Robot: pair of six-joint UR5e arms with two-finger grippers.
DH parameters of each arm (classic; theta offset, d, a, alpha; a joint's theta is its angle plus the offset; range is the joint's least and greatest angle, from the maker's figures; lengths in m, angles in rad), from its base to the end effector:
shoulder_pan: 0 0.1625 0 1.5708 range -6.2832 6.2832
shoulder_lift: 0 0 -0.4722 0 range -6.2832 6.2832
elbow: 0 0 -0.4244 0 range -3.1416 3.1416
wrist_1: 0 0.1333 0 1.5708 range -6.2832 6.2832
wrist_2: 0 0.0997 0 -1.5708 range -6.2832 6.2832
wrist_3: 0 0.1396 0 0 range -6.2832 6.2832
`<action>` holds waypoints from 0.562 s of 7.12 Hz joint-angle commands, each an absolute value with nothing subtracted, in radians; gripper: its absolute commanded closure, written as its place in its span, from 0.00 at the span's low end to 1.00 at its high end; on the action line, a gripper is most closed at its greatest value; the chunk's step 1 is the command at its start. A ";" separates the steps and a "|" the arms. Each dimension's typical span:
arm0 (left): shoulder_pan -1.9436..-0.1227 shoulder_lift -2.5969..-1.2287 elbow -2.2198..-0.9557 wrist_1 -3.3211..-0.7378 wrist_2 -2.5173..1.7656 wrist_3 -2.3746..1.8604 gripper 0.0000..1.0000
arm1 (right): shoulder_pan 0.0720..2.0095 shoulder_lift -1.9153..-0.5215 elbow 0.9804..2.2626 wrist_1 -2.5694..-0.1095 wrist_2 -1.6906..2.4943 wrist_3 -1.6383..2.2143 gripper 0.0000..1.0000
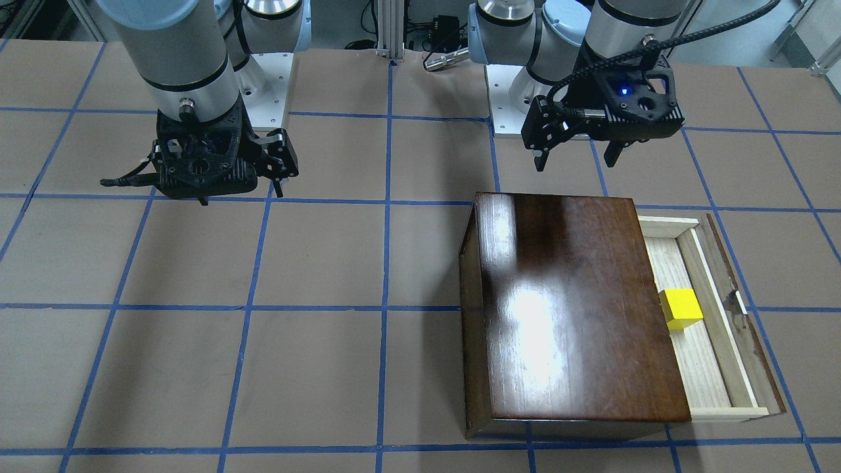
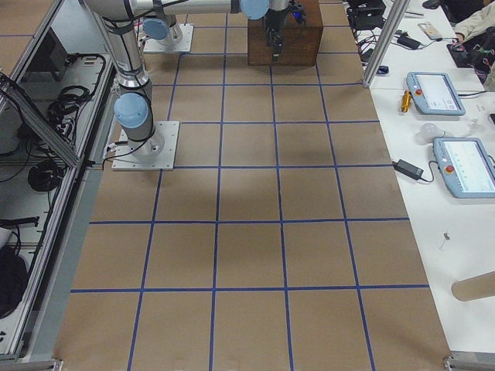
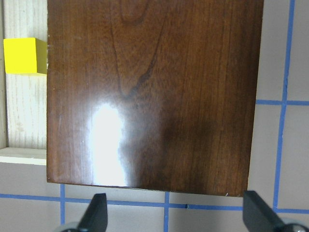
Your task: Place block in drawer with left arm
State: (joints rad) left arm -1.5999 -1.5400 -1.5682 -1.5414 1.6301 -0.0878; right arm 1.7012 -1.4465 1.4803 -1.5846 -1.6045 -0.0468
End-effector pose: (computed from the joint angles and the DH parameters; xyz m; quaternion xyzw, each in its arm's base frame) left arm -0.1400 -0.5140 0.5158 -0.0302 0.9986 -0.0331 0.0278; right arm 0.2029 -0.5579 0.4752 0.0886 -0.9959 -0.0093 0.0173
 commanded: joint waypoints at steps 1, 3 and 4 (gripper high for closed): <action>-1.600 -1.542 -1.571 -1.539 1.628 -0.081 0.00 | 1.701 -1.447 1.480 -1.585 -1.605 -0.046 0.00; -1.600 -1.542 -1.571 -1.539 1.626 -0.074 0.00 | 1.701 -1.447 1.480 -1.585 -1.605 -0.048 0.00; -1.600 -1.539 -1.571 -1.539 1.625 -0.072 0.00 | 1.701 -1.447 1.480 -1.585 -1.605 -0.046 0.00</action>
State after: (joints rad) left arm -1.5999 -1.5409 -1.5707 -1.5386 1.6262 -0.0751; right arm 1.7012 -1.4465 1.4803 -1.5846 -1.6045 -0.0467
